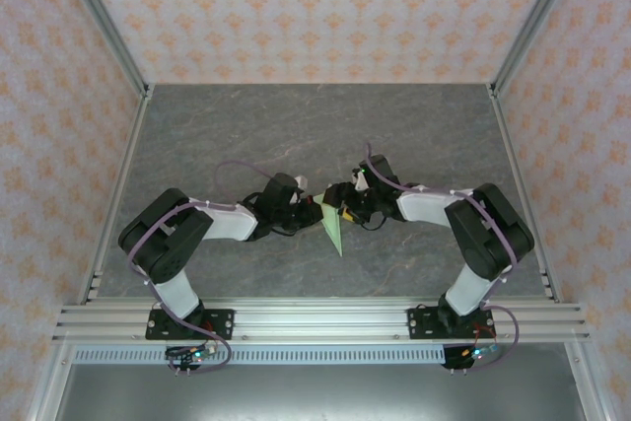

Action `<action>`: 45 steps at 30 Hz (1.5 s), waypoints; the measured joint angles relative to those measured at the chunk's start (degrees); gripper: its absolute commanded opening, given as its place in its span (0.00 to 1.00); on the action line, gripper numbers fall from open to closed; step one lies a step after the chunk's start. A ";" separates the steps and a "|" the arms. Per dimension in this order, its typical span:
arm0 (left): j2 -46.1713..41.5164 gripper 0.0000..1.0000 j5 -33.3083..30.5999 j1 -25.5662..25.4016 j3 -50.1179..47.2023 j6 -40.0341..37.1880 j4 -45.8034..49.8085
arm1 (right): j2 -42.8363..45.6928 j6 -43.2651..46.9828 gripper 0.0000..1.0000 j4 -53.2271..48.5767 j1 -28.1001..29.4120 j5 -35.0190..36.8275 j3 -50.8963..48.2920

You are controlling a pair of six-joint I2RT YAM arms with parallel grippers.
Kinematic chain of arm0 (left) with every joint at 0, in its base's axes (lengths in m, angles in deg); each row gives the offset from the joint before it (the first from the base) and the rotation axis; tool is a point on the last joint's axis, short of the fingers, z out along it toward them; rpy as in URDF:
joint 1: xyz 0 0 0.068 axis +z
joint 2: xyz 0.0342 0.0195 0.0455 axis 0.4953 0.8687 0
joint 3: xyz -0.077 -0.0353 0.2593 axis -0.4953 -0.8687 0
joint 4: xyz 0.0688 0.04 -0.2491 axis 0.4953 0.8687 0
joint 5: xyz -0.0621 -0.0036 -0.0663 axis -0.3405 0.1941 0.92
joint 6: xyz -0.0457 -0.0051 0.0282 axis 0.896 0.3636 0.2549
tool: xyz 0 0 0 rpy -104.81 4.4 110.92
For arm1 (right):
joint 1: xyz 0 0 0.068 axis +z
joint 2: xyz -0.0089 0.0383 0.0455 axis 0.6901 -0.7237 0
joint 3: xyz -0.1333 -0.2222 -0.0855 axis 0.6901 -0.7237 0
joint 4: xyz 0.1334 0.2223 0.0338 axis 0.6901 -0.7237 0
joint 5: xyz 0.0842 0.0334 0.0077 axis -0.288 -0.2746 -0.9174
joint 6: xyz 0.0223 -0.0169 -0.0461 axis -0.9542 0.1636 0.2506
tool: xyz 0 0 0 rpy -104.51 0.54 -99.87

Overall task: Fold a paper plane with a square sheet of paper (fold left side to right side)
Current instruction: Fold the wing for the fifth time at the center of the table.

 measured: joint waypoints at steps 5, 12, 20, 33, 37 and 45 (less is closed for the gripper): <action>1.14 0.00 0.00 0.00 0.57 -0.87 0.35 | -0.92 0.00 0.66 -0.02 0.02 0.02 0.09; 2.99 0.00 0.02 0.00 1.36 -1.27 0.81 | -1.46 0.04 0.66 -0.17 0.11 0.04 0.17; 4.22 0.00 0.87 0.11 2.25 -1.29 0.79 | -1.57 0.24 0.66 -0.50 0.11 0.07 0.33; 4.96 0.00 2.08 0.48 2.80 -1.29 0.79 | -0.04 0.72 0.63 -2.78 0.11 2.03 0.52; 4.98 0.00 2.08 0.48 2.91 -1.31 0.81 | 5.25 2.91 0.43 -7.72 -0.07 4.70 1.03; 5.16 0.00 2.05 0.48 3.13 -1.99 0.85 | 5.11 4.57 0.15 -8.87 0.59 3.56 3.17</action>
